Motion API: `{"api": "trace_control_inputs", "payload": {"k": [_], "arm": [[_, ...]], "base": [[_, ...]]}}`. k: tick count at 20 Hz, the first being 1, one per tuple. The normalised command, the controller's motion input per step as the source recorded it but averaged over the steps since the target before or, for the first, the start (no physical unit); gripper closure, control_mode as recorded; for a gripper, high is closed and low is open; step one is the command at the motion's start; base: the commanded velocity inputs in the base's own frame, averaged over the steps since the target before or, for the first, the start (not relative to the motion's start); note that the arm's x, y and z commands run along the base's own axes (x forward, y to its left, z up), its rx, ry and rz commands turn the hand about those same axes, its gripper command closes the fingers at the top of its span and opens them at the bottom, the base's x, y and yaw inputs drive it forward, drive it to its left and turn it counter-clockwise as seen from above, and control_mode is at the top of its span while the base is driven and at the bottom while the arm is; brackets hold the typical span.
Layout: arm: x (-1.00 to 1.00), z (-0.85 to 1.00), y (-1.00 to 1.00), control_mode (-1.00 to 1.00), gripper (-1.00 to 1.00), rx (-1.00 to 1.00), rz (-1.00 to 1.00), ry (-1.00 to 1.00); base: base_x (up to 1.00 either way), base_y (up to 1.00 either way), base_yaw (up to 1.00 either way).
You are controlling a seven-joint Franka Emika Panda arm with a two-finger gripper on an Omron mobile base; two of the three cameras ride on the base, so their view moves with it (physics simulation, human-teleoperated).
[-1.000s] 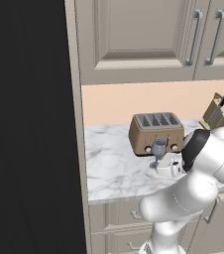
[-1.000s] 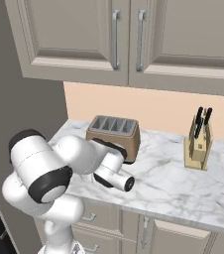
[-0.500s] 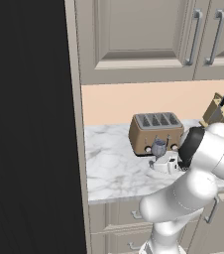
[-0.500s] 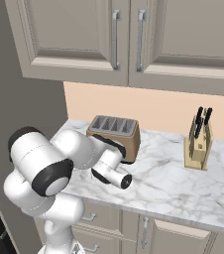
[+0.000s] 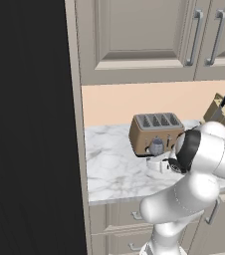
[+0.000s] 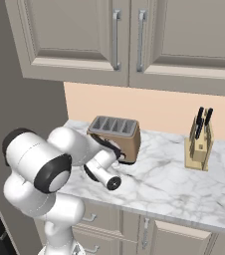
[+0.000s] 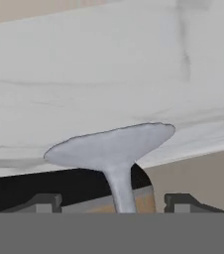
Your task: Retrieve the wine glasses from the counter and place one next to each plate.
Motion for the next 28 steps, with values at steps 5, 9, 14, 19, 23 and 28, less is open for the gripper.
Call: {"api": "trace_control_inputs", "payload": {"k": [5, 9, 14, 19, 23, 28], "arm": [[0.00, 0.00, 0.00, -1.00, 1.00, 0.03, -0.06, -0.03], [-0.01, 0.13, 0.00, -1.00, 1.00, 0.00, 0.00, -0.11], [-0.26, 0.44, 0.00, -1.00, 1.00, 0.03, 0.02, -0.17], [-0.74, 1.00, 0.00, -1.00, 1.00, 0.05, 0.19, -0.16], [-0.84, 1.00, -0.28, -1.00, 1.00, 0.00, 0.14, 0.07], [-0.77, 1.00, -0.44, -1.00, 1.00, 0.00, 0.04, 0.34]], "base": [[0.00, 0.00, 0.00], [0.00, 0.00, 0.00], [0.00, 0.00, 0.00], [0.00, 0.00, 0.00], [0.00, 0.00, 0.00], [0.00, 0.00, 0.00]]}}
